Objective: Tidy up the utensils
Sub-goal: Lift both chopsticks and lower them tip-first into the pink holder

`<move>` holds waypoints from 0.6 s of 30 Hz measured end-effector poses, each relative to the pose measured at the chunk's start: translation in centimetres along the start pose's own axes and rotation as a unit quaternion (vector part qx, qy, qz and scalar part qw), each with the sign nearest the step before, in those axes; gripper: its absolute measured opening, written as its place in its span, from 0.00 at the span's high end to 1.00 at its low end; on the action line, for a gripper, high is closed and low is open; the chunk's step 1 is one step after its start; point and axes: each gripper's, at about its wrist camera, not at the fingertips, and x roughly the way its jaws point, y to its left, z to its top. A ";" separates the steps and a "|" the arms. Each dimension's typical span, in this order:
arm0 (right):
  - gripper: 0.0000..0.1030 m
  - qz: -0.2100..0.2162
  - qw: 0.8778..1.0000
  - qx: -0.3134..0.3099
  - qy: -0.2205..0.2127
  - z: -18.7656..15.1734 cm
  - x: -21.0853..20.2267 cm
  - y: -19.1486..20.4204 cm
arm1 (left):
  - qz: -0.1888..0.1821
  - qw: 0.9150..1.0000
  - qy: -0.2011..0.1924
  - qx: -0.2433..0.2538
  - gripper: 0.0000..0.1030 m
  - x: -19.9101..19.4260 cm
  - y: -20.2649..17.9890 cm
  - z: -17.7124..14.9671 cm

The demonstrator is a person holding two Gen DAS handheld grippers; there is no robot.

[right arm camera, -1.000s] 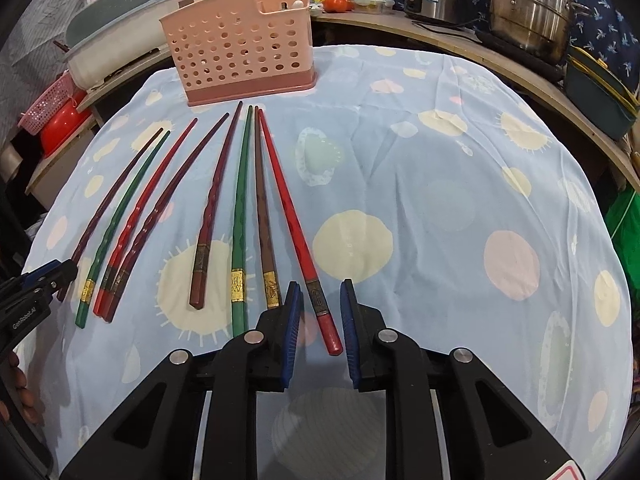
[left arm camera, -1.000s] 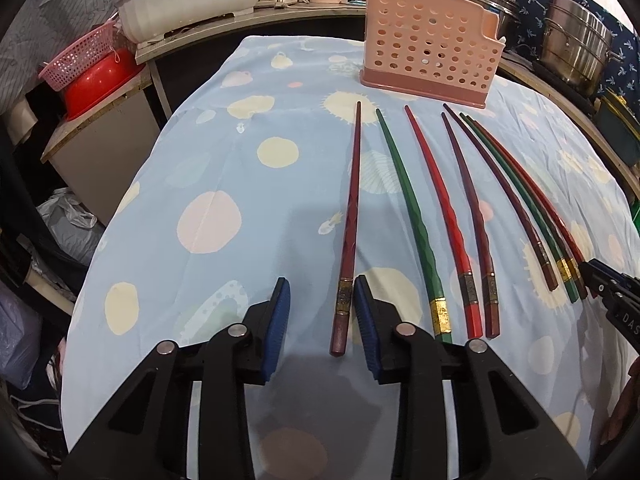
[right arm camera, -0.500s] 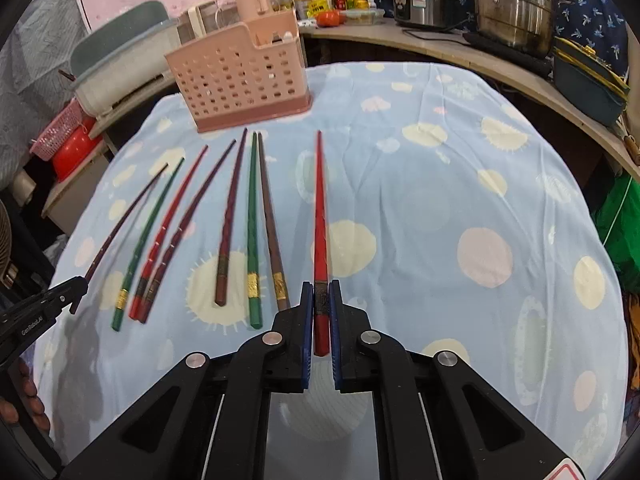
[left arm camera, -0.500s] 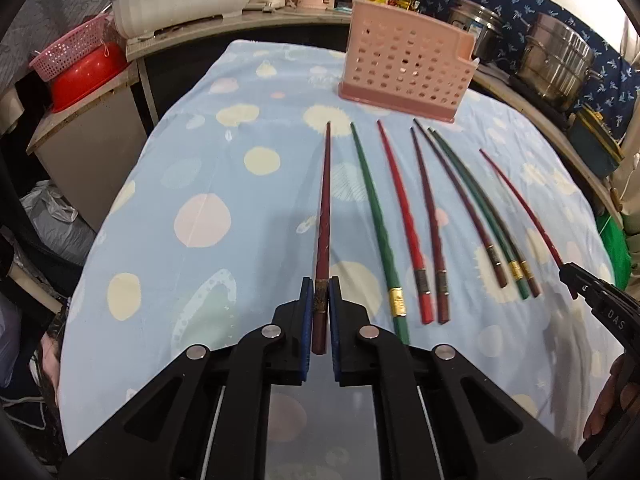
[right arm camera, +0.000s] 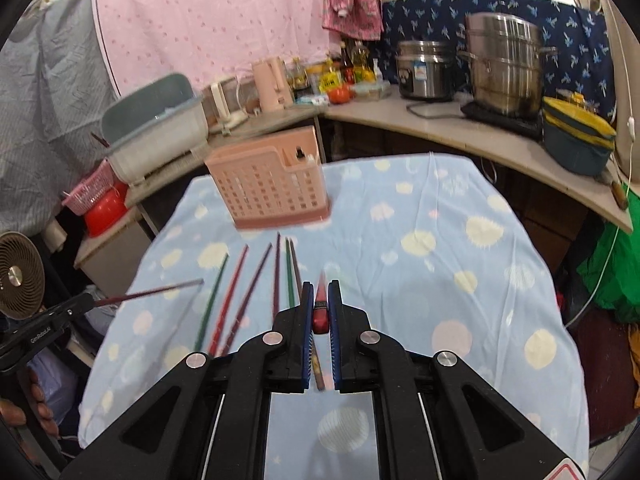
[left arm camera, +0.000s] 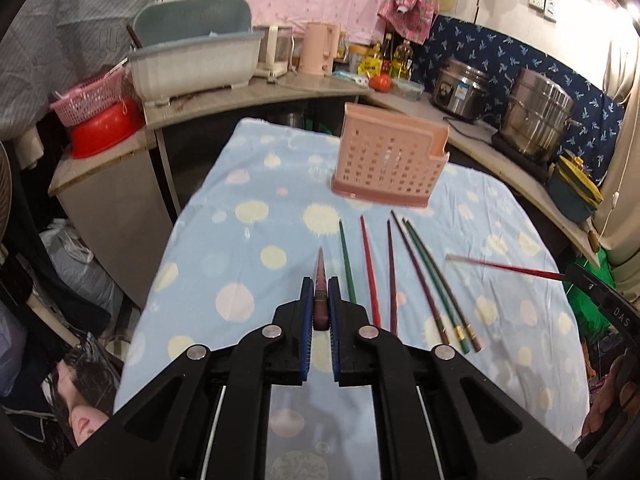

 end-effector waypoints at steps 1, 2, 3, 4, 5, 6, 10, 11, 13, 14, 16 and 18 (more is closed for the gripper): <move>0.93 0.003 1.000 -0.002 -0.008 0.5 -0.5 0.2 | 0.000 1.000 -0.008 0.003 0.93 -0.5 -0.3 0.7; 0.93 0.006 1.000 -0.005 -0.016 1.2 -0.9 0.5 | -0.001 1.000 -0.014 0.005 0.93 -0.9 -0.5 1.2; 0.93 0.009 1.000 -0.008 -0.023 1.7 -1.3 0.8 | -0.002 1.000 -0.020 0.007 0.93 -1.2 -0.7 1.7; 0.93 0.011 0.999 -0.010 -0.030 2.2 -1.6 1.0 | -0.004 1.000 -0.026 0.009 0.93 -1.5 -1.0 2.4; 0.93 0.011 0.999 -0.012 -0.035 2.8 -1.8 1.2 | -0.006 0.999 -0.031 0.011 0.93 -1.8 -1.2 2.8; 0.93 0.012 0.999 -0.015 -0.041 3.3 -2.0 1.4 | -0.007 0.999 -0.035 0.014 0.93 -2.0 -1.4 3.3; 0.93 0.023 0.998 -0.018 -0.058 5.4 -2.4 2.0 | -0.019 0.998 -0.052 0.021 0.93 -2.5 -2.6 5.6; 0.93 0.024 0.998 -0.019 -0.062 5.8 -2.4 2.1 | -0.022 0.998 -0.055 0.024 0.93 -2.6 -2.8 6.0; 0.93 0.028 0.997 -0.020 -0.069 7.0 -2.3 2.3 | -0.028 0.997 -0.062 0.029 0.93 -2.6 -3.4 7.2; 0.93 0.030 0.997 -0.019 -0.071 7.3 -2.2 2.3 | -0.031 0.997 -0.065 0.031 0.93 -2.5 -3.7 7.7; 0.93 0.033 0.996 -0.021 -0.077 8.5 -2.0 2.4 | -0.041 0.996 -0.068 0.030 0.93 -2.3 -4.1 9.1; 0.93 0.034 0.996 -0.023 -0.083 9.5 -1.7 2.6 | -0.046 0.996 -0.073 0.030 0.93 -1.9 -4.4 10.4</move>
